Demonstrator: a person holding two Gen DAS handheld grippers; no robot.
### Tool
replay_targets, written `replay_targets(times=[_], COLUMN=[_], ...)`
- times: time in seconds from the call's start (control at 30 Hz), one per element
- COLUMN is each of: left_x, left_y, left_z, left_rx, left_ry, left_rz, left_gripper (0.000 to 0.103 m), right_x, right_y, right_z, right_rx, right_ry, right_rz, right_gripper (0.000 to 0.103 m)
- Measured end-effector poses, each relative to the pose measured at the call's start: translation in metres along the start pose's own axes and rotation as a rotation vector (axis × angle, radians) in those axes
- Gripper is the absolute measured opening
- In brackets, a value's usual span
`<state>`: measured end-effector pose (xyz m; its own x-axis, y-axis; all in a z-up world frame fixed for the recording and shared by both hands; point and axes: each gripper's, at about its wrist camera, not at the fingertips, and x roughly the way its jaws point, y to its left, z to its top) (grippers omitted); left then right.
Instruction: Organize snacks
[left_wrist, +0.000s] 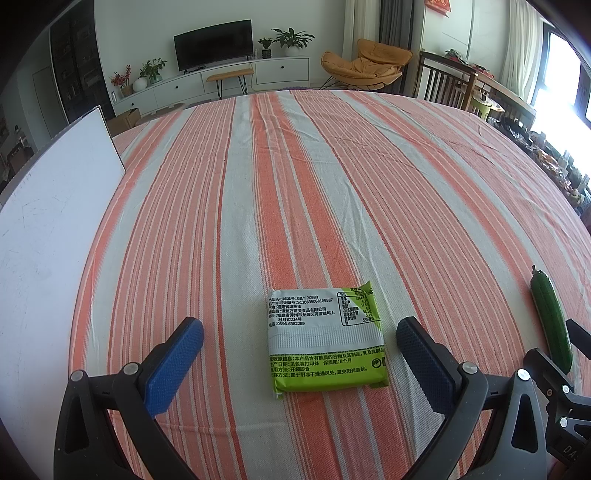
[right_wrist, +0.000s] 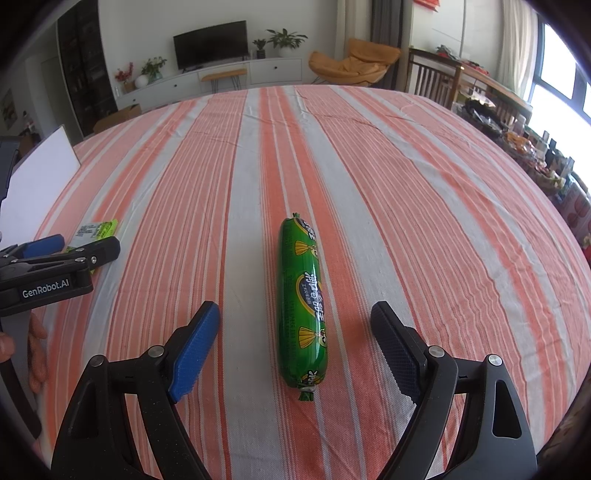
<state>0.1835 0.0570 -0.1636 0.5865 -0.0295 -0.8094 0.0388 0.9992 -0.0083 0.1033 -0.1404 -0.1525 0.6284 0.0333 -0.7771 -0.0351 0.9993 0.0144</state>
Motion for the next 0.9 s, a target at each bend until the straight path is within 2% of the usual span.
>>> replay_targets(times=[0.33,0.4,0.47,0.5,0.57,0.6,0.67,0.73,0.8,0.87,0.9], left_x=[0.0,0.001,0.005,0.005,0.001,0.0,-0.002,0.0,0.0,0.001,0.001], left_y=[-0.001,0.0,0.001,0.004,0.016,0.023,0.029,0.026,0.013,0.0,-0.005], left_z=[0.0,0.003,0.013,0.017,0.022,0.025,0.026,0.025,0.023,0.023,0.023], left_rx=[-0.003,0.01,0.064,0.079,0.035,0.007,-0.029,-0.021,0.036,0.081,0.095], left_ry=[0.002,0.045,0.156,0.196,0.217,0.222,0.233,0.243,0.235,0.226,0.219], left_rz=[0.004,-0.005,-0.048,-0.082,-0.16,-0.181,-0.205,-0.198,-0.149,-0.109,-0.09], left_gripper=[0.103,0.103,0.103,0.103,0.103,0.103,0.102,0.102,0.098,0.091,0.085], right_x=[0.001,0.001,0.001,0.0,-0.003,-0.005,-0.011,-0.012,-0.003,0.009,0.013], right_y=[0.002,0.003,0.001,-0.006,-0.031,-0.044,-0.067,-0.079,-0.079,-0.074,-0.071], right_z=[0.0,0.0,0.004,0.008,0.019,0.025,0.041,0.056,0.066,0.07,0.071], right_rx=[-0.007,-0.013,-0.024,-0.005,0.122,0.189,0.28,0.302,0.295,0.293,0.287], right_ry=[0.005,0.018,0.067,0.104,0.155,0.167,0.175,0.199,0.284,0.389,0.414], right_rz=[0.004,0.014,0.052,0.098,0.222,0.255,0.267,0.26,0.279,0.287,0.275], right_gripper=[0.089,0.09,0.091,0.09,0.089,0.089,0.089,0.089,0.089,0.087,0.087])
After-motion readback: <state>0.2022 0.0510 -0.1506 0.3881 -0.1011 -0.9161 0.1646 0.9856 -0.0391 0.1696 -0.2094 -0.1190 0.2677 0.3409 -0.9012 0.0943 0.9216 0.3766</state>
